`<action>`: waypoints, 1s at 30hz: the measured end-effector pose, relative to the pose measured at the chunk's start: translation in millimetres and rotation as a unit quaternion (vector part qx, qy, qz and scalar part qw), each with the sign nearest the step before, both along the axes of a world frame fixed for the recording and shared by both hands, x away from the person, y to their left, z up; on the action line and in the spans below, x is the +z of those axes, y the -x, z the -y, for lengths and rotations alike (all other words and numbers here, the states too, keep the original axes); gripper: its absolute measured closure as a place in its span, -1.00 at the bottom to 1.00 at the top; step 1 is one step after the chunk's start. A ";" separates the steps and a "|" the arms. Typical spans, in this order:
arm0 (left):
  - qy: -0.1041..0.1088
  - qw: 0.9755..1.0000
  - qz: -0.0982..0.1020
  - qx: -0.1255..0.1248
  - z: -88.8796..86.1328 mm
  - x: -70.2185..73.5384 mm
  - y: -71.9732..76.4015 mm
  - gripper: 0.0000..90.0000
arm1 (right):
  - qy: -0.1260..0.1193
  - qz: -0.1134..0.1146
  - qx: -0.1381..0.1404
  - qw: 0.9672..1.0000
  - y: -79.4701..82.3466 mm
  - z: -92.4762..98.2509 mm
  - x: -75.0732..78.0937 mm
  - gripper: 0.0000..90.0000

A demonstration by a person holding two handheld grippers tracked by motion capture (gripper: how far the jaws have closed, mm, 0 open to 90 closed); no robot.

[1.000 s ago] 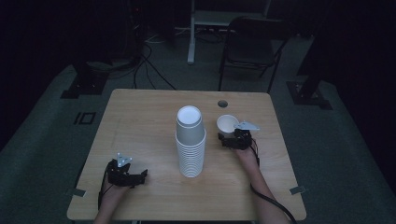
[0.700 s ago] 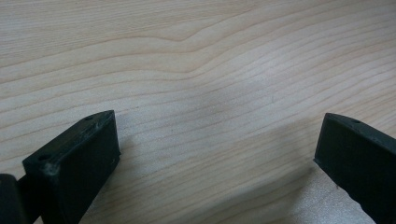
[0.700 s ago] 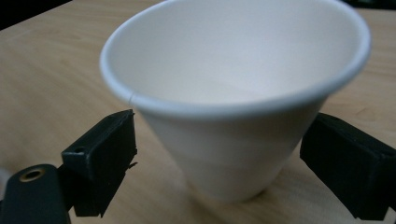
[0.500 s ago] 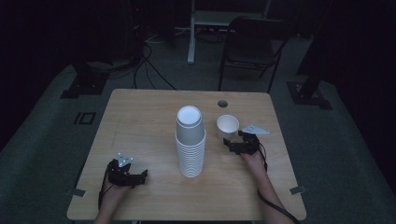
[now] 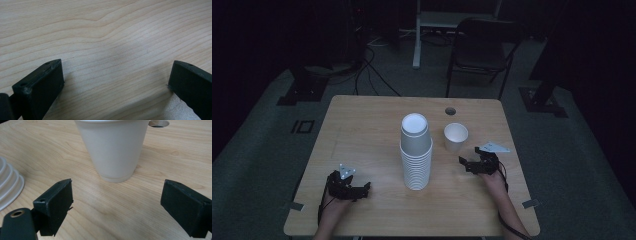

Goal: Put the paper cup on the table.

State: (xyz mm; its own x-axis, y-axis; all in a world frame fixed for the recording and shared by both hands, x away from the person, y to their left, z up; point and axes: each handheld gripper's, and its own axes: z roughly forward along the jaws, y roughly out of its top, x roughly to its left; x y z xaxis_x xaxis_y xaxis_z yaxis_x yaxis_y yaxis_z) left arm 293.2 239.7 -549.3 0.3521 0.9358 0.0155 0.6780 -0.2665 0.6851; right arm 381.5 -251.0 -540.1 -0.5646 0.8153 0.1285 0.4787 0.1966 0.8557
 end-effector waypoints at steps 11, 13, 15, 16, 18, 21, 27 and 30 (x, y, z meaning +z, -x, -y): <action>0.000 1.000 0.000 0.000 0.0 -0.1 0.0 -0.99 | 0.000 -0.004 0.003 1.000 22.3 11.7 -1.8 -0.77; 0.000 1.000 0.000 0.000 0.0 0.0 0.0 -0.99 | 0.005 -0.005 0.006 1.000 27.6 13.9 -1.9 -0.77; 0.000 1.000 0.000 0.000 0.0 0.0 0.0 -0.99 | 0.009 -0.006 0.008 1.000 32.9 16.1 -1.9 -0.77; 0.000 1.000 0.000 0.000 0.0 -0.1 0.0 -0.99 | 0.010 -0.004 0.006 1.000 36.2 17.4 -2.0 -0.77; -0.001 1.000 0.000 0.000 -0.1 0.0 0.0 -0.99 | 0.007 -0.005 0.003 1.000 47.0 22.9 -2.2 -0.77; -0.001 1.000 0.000 0.000 0.0 0.0 0.0 -0.99 | 0.011 -0.006 0.000 1.000 58.9 28.9 -2.2 -0.77; -0.001 1.000 0.000 0.000 -0.1 0.0 0.0 -0.99 | 0.013 -0.012 -0.011 1.000 79.5 44.9 -2.9 -0.72; -0.001 1.000 0.000 0.000 -0.1 0.0 0.0 -0.99 | 0.013 -0.013 -0.015 1.000 84.9 49.5 -3.5 -0.73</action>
